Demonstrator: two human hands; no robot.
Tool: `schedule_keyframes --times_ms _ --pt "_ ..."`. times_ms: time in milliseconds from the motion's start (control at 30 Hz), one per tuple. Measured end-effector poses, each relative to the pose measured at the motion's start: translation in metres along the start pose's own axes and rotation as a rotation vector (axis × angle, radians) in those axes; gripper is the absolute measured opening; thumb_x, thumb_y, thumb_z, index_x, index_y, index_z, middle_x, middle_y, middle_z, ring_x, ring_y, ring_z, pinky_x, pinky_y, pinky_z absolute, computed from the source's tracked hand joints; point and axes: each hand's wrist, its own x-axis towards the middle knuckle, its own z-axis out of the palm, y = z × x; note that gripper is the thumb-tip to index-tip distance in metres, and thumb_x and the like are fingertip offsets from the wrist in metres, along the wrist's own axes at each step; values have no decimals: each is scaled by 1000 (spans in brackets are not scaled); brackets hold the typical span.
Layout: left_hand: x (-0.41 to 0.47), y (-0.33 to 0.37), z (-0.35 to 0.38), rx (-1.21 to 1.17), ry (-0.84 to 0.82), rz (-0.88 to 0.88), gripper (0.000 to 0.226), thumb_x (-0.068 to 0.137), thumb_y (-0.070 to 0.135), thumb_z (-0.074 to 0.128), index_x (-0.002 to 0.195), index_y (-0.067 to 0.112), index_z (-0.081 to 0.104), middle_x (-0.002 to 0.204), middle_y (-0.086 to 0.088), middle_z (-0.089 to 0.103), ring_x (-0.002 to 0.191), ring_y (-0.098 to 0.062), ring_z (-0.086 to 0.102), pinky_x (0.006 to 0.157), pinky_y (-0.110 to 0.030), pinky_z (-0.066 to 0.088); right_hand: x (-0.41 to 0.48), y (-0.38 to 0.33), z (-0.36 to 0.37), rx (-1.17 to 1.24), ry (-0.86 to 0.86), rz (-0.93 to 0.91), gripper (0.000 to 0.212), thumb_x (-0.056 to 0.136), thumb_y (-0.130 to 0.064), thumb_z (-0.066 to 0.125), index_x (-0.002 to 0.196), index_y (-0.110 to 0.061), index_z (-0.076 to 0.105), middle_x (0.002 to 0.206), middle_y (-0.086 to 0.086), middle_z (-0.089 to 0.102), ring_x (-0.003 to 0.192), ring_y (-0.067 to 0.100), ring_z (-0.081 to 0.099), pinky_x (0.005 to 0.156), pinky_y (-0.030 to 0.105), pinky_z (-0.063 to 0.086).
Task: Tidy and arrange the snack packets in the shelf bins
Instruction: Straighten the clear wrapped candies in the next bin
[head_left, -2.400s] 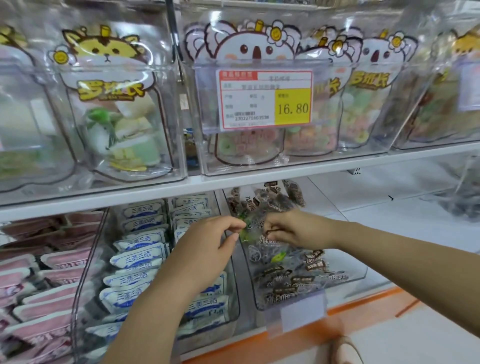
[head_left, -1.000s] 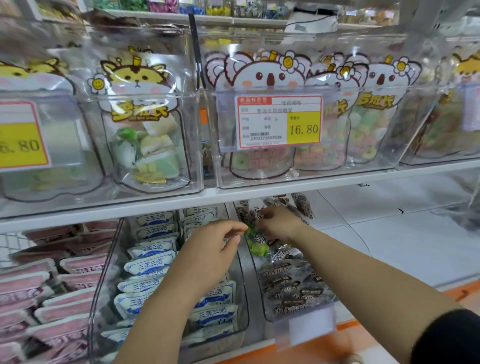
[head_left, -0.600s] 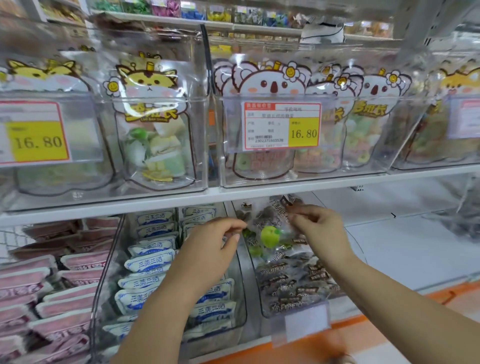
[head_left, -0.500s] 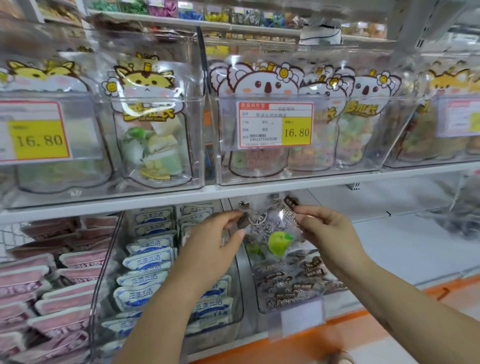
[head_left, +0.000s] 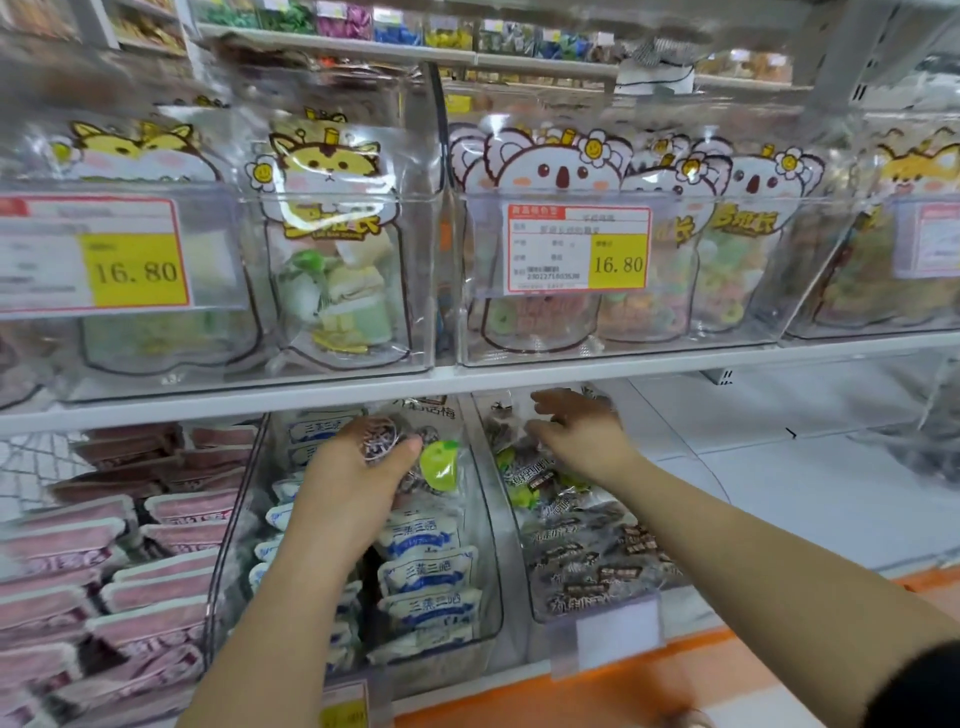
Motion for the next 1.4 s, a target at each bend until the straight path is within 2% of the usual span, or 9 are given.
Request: schedule_keyframes --times_ms 167,267,467,567,767,867,1100,1233,1400 --pt "1 1 -2 96 26 42 14 89 30 63 98 19 63 85 2 67 65 -13 68 52 -18 46 37 0 30 -322 -285 41 58 94 -47 47 146 -30 29 146 6 43 133 35 37 107 48 34" --pt "1 3 0 52 -12 15 15 90 28 62 100 18 61 88 1 66 50 -4 65 48 -21 47 41 0 34 -304 -317 44 45 92 -48 51 135 -33 50 142 1 50 128 29 46 107 48 35" --pt "0 6 3 -168 -43 -105 6 90 29 61 92 23 63 82 1 63 49 -1 61 80 -48 56 9 -21 17 84 227 107 46 86 -42 63 51 -15 52 38 -9 55 39 2 54 41 13 37" --pt "-5 10 5 -285 -72 -173 2 91 28 60 90 28 61 92 2 64 65 -8 62 81 -43 56 -29 -15 -5 471 377 54 11 74 -25 79 70 -18 71 65 -6 71 60 -2 64 56 9 45" --pt "-30 23 20 -340 -153 -137 41 96 22 52 133 38 43 132 13 45 78 -4 67 80 -40 57 -107 10 -45 944 235 144 45 52 -33 79 91 -14 67 80 1 69 67 11 63 60 22 50" --pt "-49 32 30 -207 -230 -21 53 99 21 45 135 57 28 121 28 33 63 10 63 87 -51 53 -136 11 -56 958 166 121 44 52 -19 86 92 -18 67 92 2 69 71 17 67 59 21 53" --pt "-85 44 57 -133 -611 58 39 77 75 42 104 53 57 115 23 62 107 2 57 93 -28 48 -163 -9 -68 969 151 72 36 67 -1 75 99 -15 66 105 4 68 66 14 68 58 18 52" --pt "-92 46 71 -180 -509 119 19 86 31 65 101 39 57 89 18 70 77 8 65 61 -6 46 -160 -19 -62 890 226 39 30 77 4 71 102 -11 64 75 -9 71 54 1 63 51 12 47" --pt "-83 47 68 -171 -330 189 32 87 23 64 110 42 53 102 27 60 92 16 57 69 -2 43 -146 -23 -54 562 316 -119 27 78 -15 75 98 -31 66 86 -33 63 80 -10 57 68 5 41"
